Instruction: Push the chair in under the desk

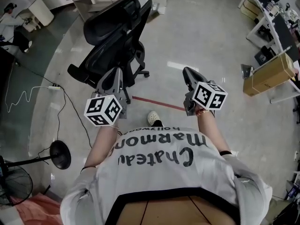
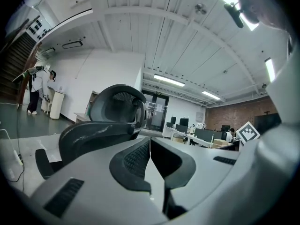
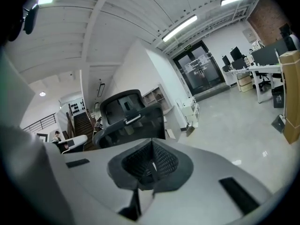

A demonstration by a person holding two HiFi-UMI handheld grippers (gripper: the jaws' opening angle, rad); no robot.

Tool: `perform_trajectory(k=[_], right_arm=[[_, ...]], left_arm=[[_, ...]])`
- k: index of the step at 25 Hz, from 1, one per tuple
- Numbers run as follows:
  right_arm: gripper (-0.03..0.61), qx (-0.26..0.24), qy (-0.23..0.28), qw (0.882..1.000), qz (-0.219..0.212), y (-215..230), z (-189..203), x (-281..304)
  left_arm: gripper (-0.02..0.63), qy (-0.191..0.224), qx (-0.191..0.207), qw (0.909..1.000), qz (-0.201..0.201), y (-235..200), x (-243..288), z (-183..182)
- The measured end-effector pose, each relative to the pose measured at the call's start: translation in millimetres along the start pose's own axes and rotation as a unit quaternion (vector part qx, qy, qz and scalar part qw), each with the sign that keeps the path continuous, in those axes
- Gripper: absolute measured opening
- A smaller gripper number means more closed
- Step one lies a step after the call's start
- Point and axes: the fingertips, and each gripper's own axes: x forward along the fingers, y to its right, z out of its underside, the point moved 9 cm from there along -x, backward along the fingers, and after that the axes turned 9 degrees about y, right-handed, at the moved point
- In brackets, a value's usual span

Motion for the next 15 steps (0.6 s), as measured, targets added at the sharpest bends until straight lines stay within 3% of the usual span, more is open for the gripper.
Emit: perform_trajectory(k=[8, 15], right_arm=[[0.009, 0.022, 0.038, 0.997, -0.068, 12.2, -76.1, 72.9], [0.01, 0.029, 0.055, 0.993, -0.096, 28.6, -105.1, 112.3]], left_arm=[[0.017, 0.037, 0.017, 0.9992, -0.001, -6.8, 78.7, -33.4], [0.017, 0.059, 0.036, 0.9976, -0.004, -12.1, 117.9, -47.6]])
